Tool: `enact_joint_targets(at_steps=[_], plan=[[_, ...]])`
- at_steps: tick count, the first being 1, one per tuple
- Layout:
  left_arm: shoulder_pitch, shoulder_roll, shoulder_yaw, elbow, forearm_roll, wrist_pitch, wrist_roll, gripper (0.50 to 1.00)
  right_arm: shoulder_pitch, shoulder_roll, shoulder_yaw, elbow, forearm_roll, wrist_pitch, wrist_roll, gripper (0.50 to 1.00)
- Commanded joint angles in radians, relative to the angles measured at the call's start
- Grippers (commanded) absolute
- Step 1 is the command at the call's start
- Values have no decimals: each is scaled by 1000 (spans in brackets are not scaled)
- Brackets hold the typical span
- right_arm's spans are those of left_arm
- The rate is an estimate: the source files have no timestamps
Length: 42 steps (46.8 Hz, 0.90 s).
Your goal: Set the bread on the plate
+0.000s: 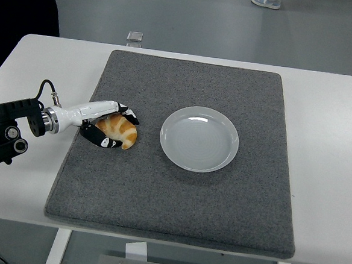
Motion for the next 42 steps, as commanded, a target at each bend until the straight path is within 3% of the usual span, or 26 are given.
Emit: enact_joint_targets(at_steps=[1,9,11,16,31,42], plan=[[1,4,0,-3,1,0,-15,782,0,0,0,0,0,0,0,954],[-7,10,-2,-3,5,0,-42,729,0,0,0,0,0,0,0,952],[-10,14,-2,-5,5,0,-57,686,0,0,0,0,0,0,0,952],[-20,21,0,-3,5,0,-70,500,0,0,0,0,0,0,0,952],[-49,44,-17,-12,54,5,-68,500,0,0,0,0,0,0,0,952],[-109,99,-38,-63,44,12,-68,500,0,0,0,0,0,0,0,952]])
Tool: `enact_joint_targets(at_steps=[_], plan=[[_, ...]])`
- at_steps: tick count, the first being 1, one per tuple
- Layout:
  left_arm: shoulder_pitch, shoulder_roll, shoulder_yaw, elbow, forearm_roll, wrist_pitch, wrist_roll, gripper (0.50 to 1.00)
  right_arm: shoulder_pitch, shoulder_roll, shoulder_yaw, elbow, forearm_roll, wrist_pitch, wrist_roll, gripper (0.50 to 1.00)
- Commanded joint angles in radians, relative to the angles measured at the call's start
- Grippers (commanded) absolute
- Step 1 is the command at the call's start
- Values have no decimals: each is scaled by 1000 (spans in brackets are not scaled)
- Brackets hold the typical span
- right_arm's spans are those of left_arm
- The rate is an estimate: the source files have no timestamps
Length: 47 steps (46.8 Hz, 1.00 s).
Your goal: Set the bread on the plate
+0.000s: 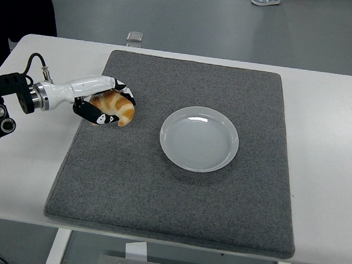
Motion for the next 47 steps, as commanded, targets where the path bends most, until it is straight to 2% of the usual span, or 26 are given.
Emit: enact_joint_targets(at_steps=[1,17,22,26,47], plan=[[-23,18,-9,-16,0,0,0,500,0,0,0,0,0,0,0,952],[-215,44,-36,-17,-8,-14,0,500,0,0,0,0,0,0,0,952],[-282,36,-34,-17,-11,-40,4,500,0,0,0,0,0,0,0,952],[-324,22,-32,-17,-11,-89,8,500,0,0,0,0,0,0,0,952],[-444,-153,-23,-14,0,-172,43,500,0,0,0,0,0,0,0,952]])
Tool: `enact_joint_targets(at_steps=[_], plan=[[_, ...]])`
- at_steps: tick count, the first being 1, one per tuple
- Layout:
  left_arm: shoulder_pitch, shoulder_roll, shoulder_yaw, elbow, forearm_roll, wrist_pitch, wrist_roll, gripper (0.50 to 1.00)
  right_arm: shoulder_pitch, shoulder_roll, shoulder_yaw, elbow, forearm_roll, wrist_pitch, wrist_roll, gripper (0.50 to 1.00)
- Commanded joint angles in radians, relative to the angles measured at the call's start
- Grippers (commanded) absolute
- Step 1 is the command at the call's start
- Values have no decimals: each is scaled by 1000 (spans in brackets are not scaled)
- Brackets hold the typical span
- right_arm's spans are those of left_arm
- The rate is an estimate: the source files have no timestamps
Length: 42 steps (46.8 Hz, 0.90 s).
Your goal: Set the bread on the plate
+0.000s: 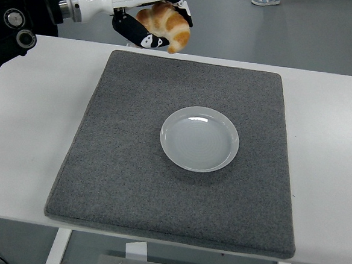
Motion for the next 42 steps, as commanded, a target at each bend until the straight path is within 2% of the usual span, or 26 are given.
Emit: enact_joint_targets(at_steps=[1,11,15,23,36,42], plan=[[-15,-35,0,0,9,-14,2,500,0,0,0,0,0,0,0,952],[-37,-86,5,4,15,-23,5,500,0,0,0,0,0,0,0,952],[-41,-104,6,9,15,-23,23,500,0,0,0,0,0,0,0,952],[-37,-136,60,46,18,-22,34,500,0,0,0,0,0,0,0,952],[12,-192,115,63,118,12,34,500,0,0,0,0,0,0,0,952],[55,-199,135,63,190,43,52,500,0,0,0,0,0,0,0,952]])
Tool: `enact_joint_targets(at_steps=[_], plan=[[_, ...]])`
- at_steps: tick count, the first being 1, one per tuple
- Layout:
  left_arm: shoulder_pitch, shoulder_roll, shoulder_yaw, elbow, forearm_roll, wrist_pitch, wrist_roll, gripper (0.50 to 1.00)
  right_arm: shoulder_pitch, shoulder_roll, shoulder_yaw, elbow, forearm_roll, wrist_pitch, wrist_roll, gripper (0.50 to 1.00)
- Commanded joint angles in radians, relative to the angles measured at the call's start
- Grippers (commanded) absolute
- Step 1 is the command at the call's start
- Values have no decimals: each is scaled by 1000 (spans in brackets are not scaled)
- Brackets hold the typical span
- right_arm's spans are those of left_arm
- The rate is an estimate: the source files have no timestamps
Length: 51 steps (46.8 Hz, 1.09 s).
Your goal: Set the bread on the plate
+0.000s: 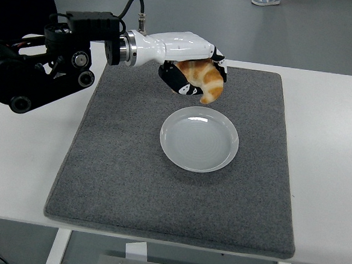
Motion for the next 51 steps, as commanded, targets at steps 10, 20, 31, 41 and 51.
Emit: enact_joint_targets(at_steps=[10,20,31,41,51], plan=[[109,-28,15,22,90,60,11,500,0,0,0,0,0,0,0,952],[171,-82,18,75,118,94,11,500,0,0,0,0,0,0,0,952],[188,-131,72,129,158,161,11,500,0,0,0,0,0,0,0,952],[200,-159,84,183,158,195,11,500,0,0,0,0,0,0,0,952],[208,-170,89,203,154,207,11,500,0,0,0,0,0,0,0,952]])
